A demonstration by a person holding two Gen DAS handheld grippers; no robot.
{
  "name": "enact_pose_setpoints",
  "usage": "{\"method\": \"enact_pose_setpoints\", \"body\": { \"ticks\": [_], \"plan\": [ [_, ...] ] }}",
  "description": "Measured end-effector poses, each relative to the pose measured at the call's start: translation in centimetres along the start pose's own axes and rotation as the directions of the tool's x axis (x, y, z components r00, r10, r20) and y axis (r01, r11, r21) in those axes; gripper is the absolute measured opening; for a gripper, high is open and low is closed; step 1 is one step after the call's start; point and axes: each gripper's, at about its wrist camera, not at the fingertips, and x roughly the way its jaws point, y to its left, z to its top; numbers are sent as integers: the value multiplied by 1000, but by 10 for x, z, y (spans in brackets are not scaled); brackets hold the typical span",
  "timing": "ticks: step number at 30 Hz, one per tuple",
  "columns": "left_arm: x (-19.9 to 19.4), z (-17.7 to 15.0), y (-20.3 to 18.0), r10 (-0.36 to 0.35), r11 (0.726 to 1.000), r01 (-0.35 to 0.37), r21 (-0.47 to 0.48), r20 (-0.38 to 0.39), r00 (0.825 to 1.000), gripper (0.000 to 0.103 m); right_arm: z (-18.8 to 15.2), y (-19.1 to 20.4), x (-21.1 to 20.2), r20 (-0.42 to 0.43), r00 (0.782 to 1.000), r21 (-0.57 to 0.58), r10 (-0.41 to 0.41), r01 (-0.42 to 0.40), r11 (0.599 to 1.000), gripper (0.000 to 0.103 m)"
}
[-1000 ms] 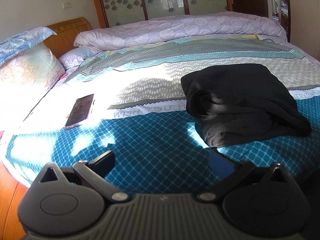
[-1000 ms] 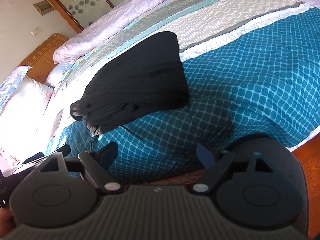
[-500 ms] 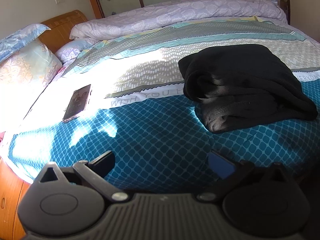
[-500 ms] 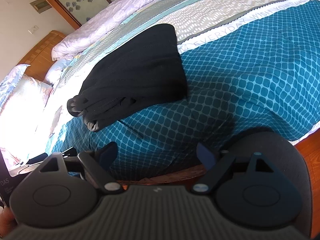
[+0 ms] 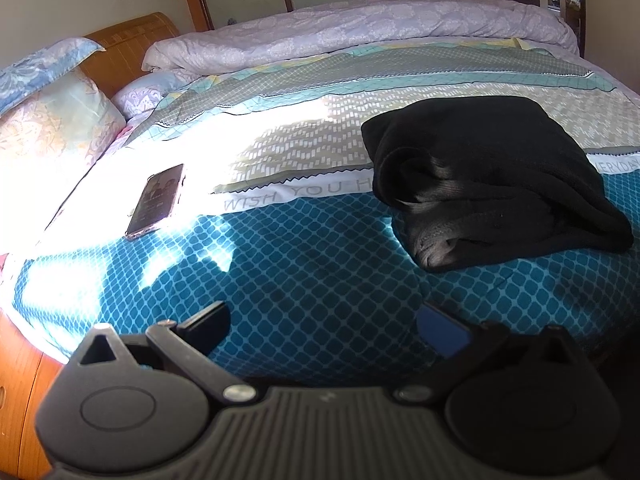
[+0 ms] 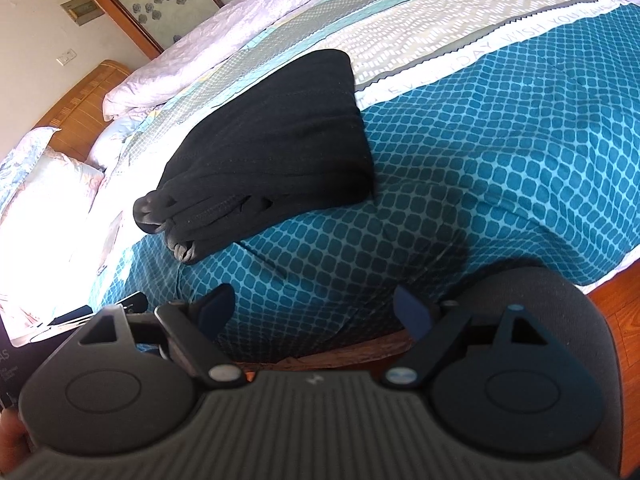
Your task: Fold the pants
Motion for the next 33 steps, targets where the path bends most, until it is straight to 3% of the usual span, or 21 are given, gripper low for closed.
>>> {"method": "enact_pose_setpoints", "body": {
  "ticks": [15,33],
  "plan": [
    [6,0,5,37,999,-37,-8,-19,999,103,0,0,1,0,1000,3,-1,1,1000,89],
    [-1,2,5,93,996,-93,12,51,994,103,0,1,1,10,1000,5,-18,18,1000,89]
  ]
}}
